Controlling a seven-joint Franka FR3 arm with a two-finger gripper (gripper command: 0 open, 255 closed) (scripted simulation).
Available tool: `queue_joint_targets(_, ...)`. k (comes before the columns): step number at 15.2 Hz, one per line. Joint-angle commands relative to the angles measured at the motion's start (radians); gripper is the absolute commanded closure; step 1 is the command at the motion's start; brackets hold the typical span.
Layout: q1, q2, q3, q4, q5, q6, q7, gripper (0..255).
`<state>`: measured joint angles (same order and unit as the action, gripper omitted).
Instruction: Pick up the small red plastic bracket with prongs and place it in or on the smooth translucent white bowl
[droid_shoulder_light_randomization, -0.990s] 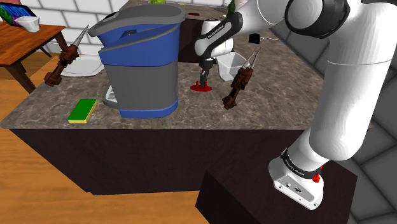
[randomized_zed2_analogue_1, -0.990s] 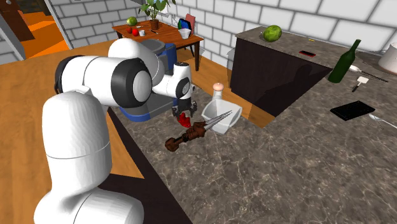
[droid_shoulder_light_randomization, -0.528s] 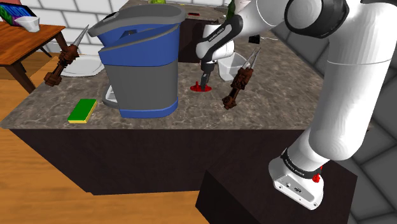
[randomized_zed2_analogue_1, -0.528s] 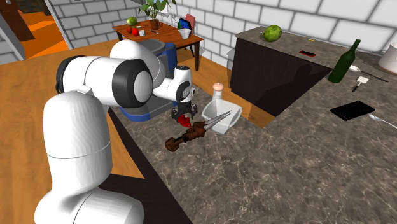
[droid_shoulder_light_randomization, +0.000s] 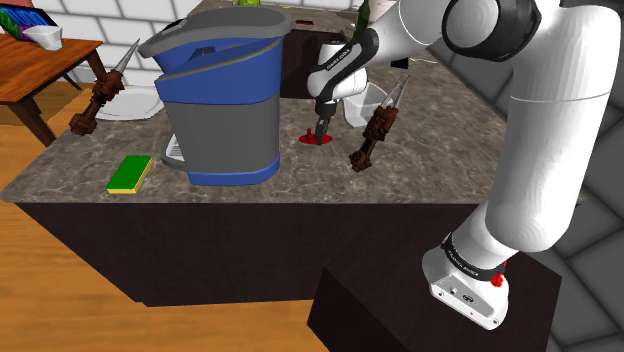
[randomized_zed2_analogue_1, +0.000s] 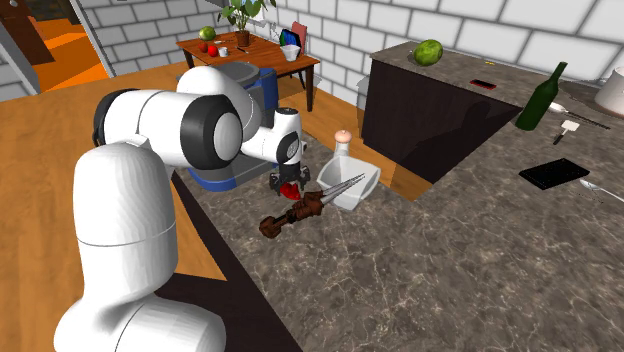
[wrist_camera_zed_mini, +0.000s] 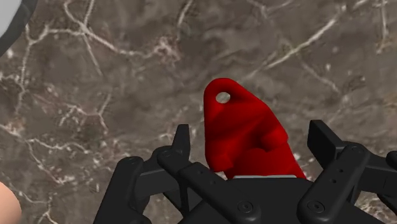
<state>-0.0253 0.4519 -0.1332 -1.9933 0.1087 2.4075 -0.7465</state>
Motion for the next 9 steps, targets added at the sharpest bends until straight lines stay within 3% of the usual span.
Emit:
queue_joint_targets(1,0.000,0.000,0.000,0.000,0.000,0.000,0.000,0)
queue_joint_targets(2,0.000,0.000,0.000,0.000,0.000,0.000,0.000,255)
queue_joint_targets(9,0.001,-0.002,0.000,-0.002,0.000,0.000,0.001,255)
